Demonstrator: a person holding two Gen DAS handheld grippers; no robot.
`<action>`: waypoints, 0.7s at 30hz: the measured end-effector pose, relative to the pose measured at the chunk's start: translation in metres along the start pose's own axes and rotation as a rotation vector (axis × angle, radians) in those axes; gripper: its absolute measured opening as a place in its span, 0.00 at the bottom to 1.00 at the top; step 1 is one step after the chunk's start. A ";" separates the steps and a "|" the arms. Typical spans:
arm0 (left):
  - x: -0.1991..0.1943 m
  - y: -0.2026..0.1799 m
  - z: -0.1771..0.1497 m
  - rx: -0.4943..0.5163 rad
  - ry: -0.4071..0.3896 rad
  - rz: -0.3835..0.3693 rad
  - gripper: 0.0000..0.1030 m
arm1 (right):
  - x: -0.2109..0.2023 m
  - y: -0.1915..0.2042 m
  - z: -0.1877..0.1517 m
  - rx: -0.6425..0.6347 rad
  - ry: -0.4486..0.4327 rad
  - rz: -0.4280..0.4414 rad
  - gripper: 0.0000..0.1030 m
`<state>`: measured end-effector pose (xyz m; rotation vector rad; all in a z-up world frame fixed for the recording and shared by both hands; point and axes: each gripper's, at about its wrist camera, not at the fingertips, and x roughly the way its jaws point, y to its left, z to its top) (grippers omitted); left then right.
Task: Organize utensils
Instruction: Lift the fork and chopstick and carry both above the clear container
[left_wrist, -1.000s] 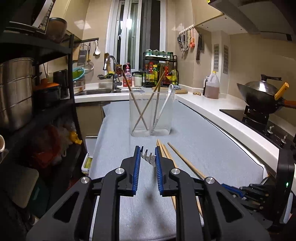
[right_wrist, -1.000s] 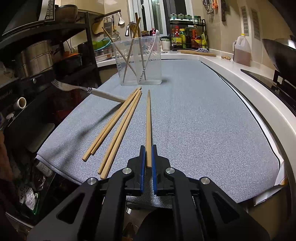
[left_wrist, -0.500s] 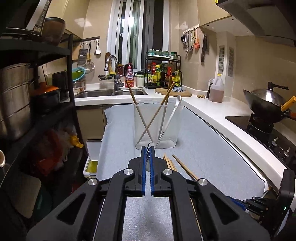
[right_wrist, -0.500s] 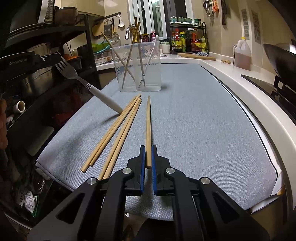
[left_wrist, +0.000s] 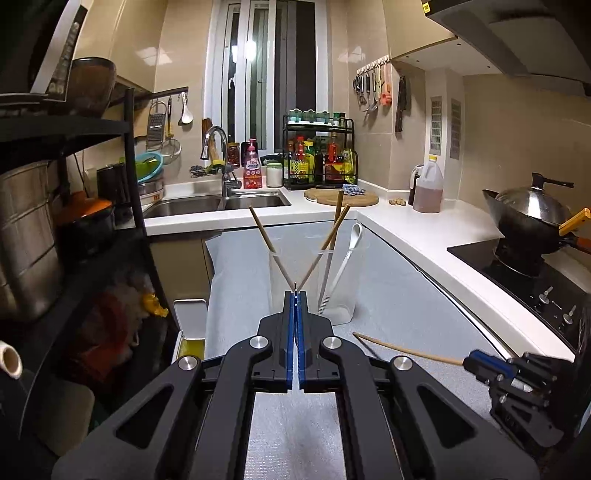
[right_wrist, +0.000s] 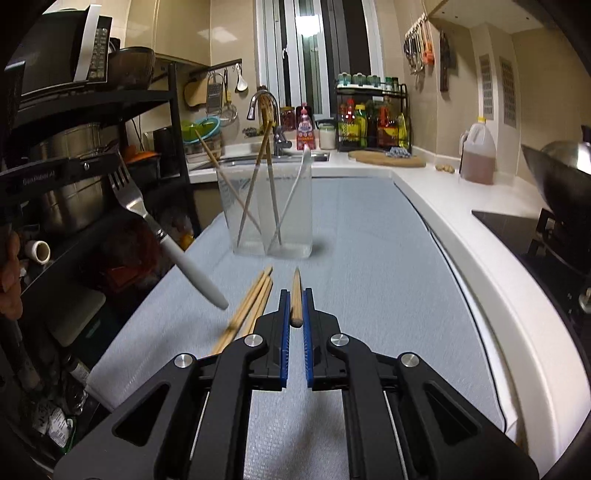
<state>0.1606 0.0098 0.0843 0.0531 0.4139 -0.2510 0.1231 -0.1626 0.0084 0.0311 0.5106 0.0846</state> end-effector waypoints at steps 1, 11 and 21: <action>0.000 0.000 0.003 0.011 0.001 0.003 0.01 | -0.001 0.000 0.005 -0.004 -0.006 -0.002 0.07; 0.001 0.004 0.032 0.089 -0.011 0.024 0.01 | 0.000 -0.001 0.064 -0.046 -0.062 -0.018 0.06; 0.004 0.003 0.072 0.189 -0.040 0.060 0.01 | 0.010 -0.010 0.125 -0.031 -0.074 0.022 0.06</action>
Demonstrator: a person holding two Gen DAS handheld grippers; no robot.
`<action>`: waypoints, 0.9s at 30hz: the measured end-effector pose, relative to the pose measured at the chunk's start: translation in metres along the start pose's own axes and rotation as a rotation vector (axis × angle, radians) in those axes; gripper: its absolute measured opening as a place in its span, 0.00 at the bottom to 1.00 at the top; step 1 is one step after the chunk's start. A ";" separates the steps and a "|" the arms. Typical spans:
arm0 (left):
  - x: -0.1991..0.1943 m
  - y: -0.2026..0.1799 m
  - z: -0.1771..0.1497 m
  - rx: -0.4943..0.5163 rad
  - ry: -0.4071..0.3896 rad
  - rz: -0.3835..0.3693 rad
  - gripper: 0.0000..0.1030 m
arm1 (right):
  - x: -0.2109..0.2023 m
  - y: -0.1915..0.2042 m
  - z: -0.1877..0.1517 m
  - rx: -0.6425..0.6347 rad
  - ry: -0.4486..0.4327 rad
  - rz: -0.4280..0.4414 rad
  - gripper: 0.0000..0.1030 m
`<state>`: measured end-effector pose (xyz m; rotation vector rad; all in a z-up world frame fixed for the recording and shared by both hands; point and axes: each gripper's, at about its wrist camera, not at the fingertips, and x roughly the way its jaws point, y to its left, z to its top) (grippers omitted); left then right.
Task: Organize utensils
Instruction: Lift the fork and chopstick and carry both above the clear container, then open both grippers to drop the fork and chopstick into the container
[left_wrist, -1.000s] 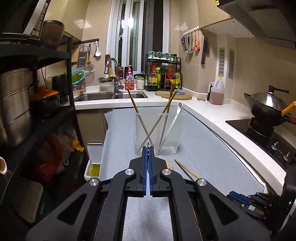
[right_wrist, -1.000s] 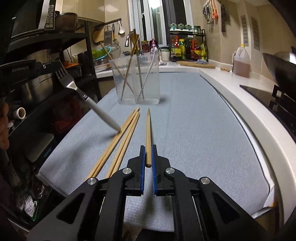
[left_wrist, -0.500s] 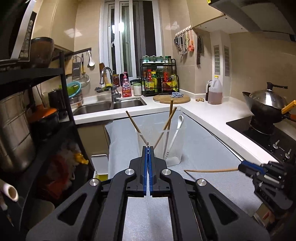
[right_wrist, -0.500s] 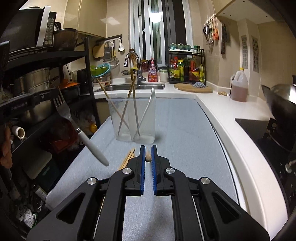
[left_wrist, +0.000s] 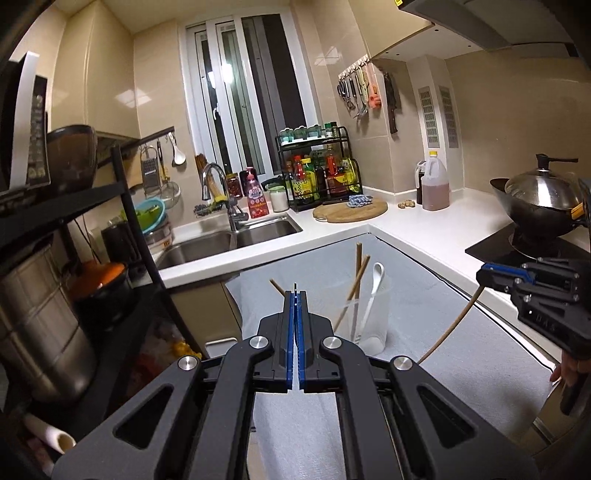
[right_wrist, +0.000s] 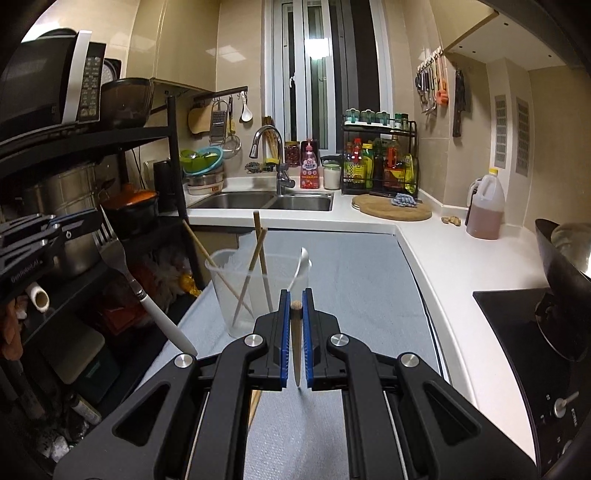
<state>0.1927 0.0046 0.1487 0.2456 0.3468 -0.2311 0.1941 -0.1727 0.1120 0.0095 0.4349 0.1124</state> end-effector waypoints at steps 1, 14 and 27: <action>0.000 0.001 0.003 0.005 -0.004 0.002 0.01 | 0.000 -0.001 0.006 0.006 -0.001 0.009 0.06; 0.012 0.018 0.073 0.032 -0.094 0.038 0.01 | -0.021 0.002 0.103 -0.033 -0.111 0.058 0.06; 0.075 0.009 0.094 0.064 -0.086 0.047 0.01 | 0.017 0.016 0.143 -0.088 -0.127 0.066 0.06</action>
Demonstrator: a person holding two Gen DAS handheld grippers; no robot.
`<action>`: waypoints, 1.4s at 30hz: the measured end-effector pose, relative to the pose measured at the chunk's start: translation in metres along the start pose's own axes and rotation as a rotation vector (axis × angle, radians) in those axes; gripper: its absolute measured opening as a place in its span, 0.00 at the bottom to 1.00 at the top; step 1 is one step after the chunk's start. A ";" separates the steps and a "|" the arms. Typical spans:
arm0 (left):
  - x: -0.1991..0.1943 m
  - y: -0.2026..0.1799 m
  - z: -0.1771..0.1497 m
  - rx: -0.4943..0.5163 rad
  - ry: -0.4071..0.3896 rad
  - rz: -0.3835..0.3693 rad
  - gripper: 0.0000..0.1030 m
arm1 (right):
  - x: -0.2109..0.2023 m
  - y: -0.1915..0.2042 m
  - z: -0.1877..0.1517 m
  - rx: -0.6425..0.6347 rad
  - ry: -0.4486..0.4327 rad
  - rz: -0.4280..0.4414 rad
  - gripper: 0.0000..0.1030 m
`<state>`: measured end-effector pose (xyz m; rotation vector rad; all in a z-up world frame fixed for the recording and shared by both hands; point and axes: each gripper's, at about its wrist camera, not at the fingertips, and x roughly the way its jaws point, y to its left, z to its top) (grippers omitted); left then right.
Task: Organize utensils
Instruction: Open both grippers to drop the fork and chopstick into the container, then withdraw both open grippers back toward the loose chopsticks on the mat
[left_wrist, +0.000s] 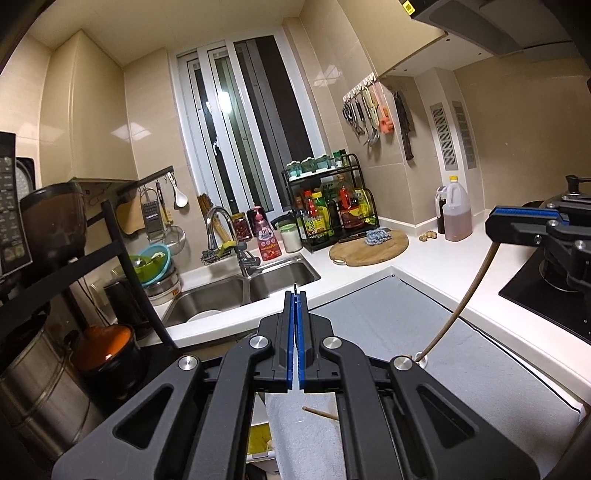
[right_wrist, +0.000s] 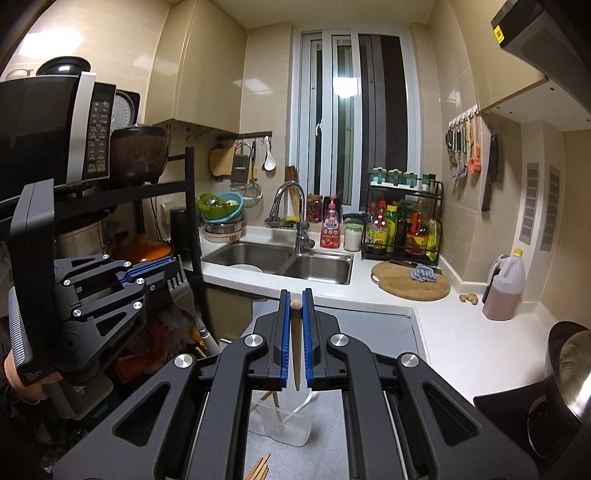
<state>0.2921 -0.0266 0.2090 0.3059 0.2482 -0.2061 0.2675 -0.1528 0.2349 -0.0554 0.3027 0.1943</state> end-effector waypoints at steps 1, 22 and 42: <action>0.007 -0.001 -0.003 -0.001 0.009 -0.001 0.01 | 0.007 0.000 -0.003 0.001 0.009 0.000 0.06; 0.077 -0.004 -0.062 -0.051 0.166 -0.021 0.03 | 0.077 -0.007 -0.062 0.054 0.154 0.011 0.07; 0.003 0.005 -0.114 -0.254 0.232 0.071 0.91 | 0.037 0.013 -0.120 0.085 0.197 -0.046 0.86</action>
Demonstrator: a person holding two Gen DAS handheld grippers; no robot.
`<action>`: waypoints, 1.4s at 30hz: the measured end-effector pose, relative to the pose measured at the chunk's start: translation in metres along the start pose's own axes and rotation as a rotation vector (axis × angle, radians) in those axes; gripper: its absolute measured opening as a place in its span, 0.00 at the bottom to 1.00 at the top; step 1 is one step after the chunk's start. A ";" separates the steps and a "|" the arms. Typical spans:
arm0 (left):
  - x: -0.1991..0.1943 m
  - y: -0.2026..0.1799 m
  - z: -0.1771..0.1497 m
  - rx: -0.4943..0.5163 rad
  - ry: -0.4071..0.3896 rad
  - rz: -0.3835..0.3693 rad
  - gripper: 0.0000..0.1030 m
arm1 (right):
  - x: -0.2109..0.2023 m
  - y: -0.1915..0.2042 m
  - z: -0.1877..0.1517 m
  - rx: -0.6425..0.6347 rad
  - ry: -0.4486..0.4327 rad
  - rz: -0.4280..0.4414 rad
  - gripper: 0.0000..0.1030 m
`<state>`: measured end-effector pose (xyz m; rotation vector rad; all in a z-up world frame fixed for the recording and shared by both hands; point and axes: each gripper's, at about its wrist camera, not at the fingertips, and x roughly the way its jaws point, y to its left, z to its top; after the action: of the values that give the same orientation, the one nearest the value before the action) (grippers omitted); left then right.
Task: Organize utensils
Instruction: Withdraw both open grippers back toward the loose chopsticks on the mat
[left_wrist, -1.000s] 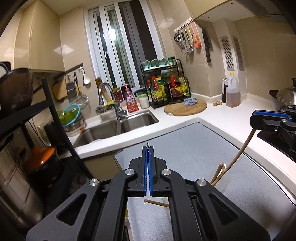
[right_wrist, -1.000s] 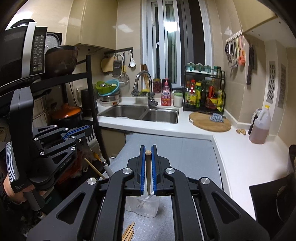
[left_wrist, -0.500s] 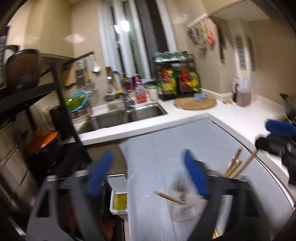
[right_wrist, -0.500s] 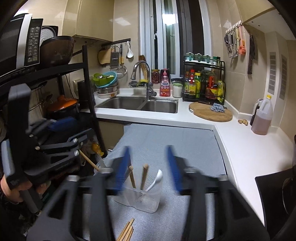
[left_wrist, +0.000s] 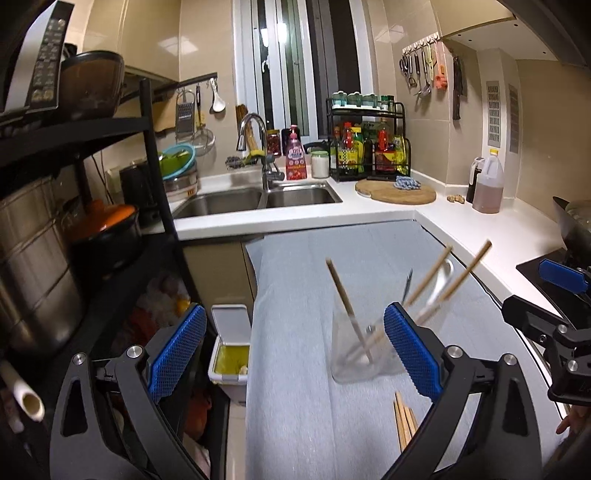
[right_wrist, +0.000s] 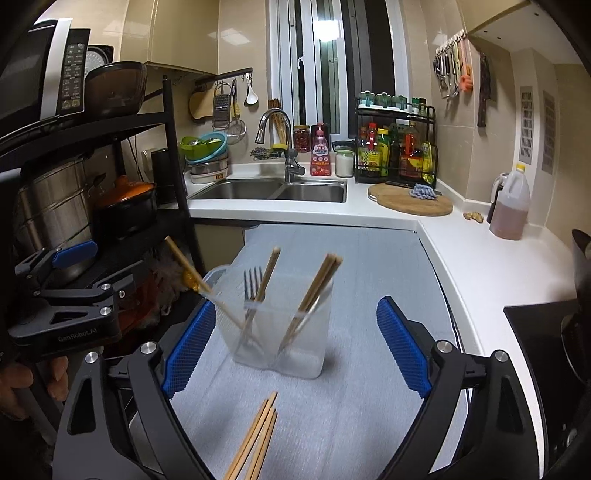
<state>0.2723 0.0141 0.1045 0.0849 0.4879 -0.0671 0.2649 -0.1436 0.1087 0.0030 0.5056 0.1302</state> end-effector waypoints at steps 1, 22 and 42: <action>-0.005 -0.001 -0.007 -0.004 0.007 0.000 0.91 | -0.006 0.002 -0.006 0.004 0.000 -0.005 0.86; -0.114 -0.023 -0.117 -0.018 0.052 -0.004 0.91 | -0.107 0.024 -0.129 0.067 0.030 -0.029 0.87; -0.139 -0.022 -0.146 -0.064 0.059 0.019 0.91 | -0.134 0.028 -0.160 0.073 0.022 -0.006 0.87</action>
<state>0.0800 0.0126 0.0404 0.0289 0.5481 -0.0304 0.0681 -0.1370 0.0347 0.0719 0.5326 0.1061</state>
